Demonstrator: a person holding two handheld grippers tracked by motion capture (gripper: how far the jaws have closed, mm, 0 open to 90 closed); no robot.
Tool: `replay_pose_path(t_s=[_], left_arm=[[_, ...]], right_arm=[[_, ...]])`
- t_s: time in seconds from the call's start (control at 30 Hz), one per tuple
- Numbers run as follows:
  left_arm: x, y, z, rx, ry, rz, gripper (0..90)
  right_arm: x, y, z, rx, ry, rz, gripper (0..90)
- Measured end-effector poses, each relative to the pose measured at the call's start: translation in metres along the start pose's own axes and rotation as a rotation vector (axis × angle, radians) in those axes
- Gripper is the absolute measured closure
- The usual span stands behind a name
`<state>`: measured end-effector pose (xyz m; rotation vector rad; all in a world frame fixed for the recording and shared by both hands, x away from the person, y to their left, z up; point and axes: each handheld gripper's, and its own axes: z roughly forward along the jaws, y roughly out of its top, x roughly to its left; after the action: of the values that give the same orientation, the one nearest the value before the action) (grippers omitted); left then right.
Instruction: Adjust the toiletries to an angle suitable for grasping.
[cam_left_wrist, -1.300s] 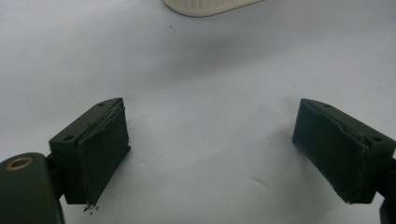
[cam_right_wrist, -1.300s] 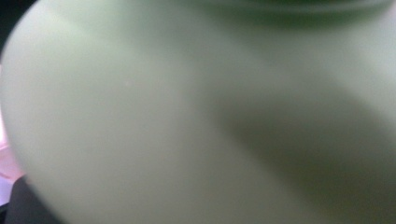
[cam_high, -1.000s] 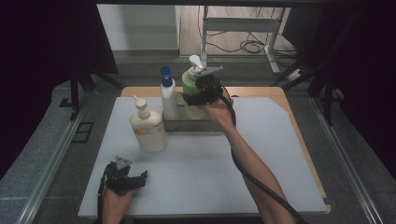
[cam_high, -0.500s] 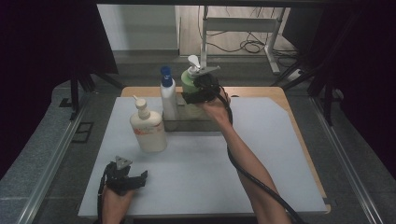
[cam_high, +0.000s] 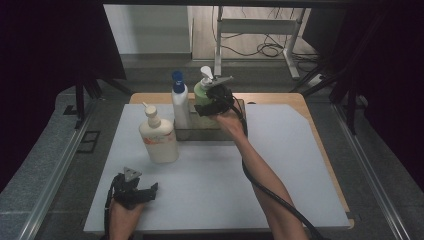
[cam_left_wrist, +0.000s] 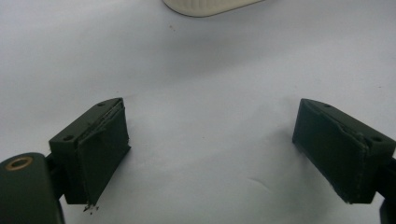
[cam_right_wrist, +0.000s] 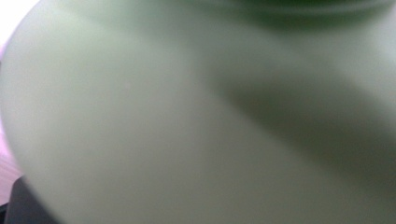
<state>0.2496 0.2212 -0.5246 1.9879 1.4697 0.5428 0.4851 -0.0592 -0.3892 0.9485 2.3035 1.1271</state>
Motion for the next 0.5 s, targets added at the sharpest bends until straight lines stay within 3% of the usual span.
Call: replay_pose_path(t_s=[0.5], left_arm=[[0.000, 0.000, 0.000, -0.001, 0.000, -0.001, 10.0]], right_arm=[[-0.001, -0.012, 0.009, 0.035, 0.026, 0.017, 12.4]])
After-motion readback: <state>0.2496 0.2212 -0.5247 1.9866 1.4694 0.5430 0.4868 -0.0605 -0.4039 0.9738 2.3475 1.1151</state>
